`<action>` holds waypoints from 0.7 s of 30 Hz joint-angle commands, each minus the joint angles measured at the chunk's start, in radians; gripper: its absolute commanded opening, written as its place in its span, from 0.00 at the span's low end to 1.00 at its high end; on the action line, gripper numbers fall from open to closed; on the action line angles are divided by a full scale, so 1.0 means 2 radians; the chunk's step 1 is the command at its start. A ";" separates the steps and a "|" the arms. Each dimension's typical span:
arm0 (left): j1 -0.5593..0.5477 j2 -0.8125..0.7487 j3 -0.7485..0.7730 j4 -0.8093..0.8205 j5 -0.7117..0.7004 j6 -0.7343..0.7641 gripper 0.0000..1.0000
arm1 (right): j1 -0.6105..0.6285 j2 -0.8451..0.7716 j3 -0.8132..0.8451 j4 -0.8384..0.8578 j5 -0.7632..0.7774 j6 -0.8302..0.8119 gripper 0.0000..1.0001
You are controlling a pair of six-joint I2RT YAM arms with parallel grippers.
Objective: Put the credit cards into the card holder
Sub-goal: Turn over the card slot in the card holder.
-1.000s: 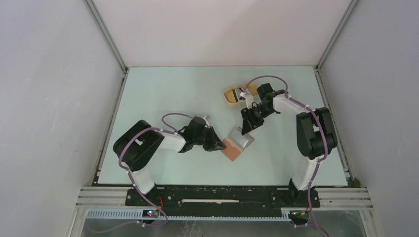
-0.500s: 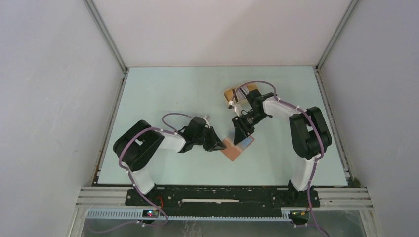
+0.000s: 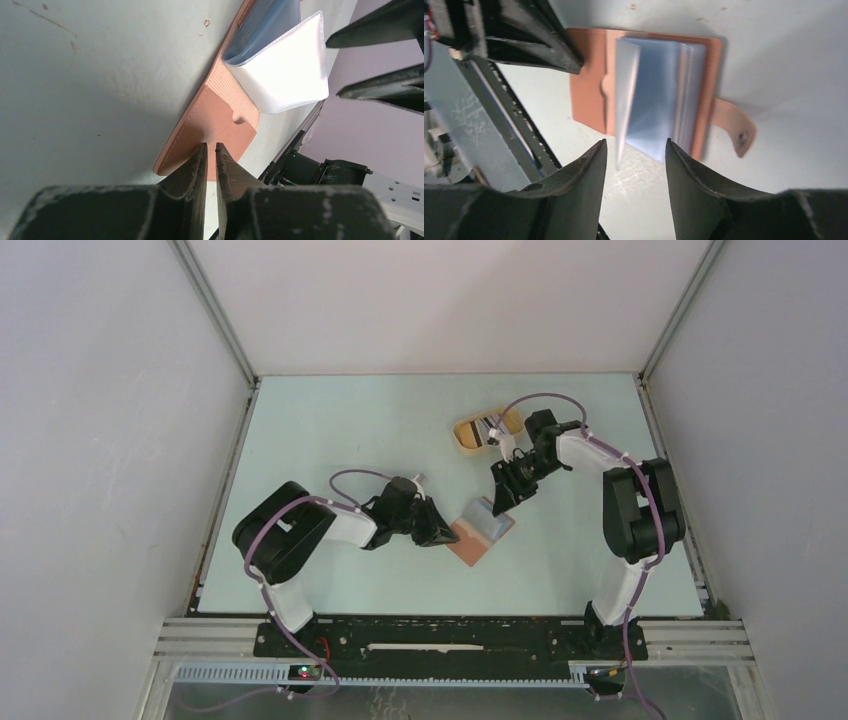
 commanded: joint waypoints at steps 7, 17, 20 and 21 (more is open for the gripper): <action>-0.001 0.009 -0.007 0.006 0.001 0.005 0.16 | 0.002 -0.007 -0.004 0.031 0.068 0.023 0.55; -0.001 0.008 -0.009 0.011 0.002 0.004 0.15 | 0.017 0.016 0.005 0.012 0.055 0.018 0.55; -0.001 0.009 -0.009 0.013 0.003 0.004 0.15 | 0.019 0.020 0.008 0.006 0.046 0.013 0.55; -0.002 0.009 -0.009 0.013 0.003 0.003 0.15 | 0.020 0.020 0.008 0.006 0.046 0.012 0.55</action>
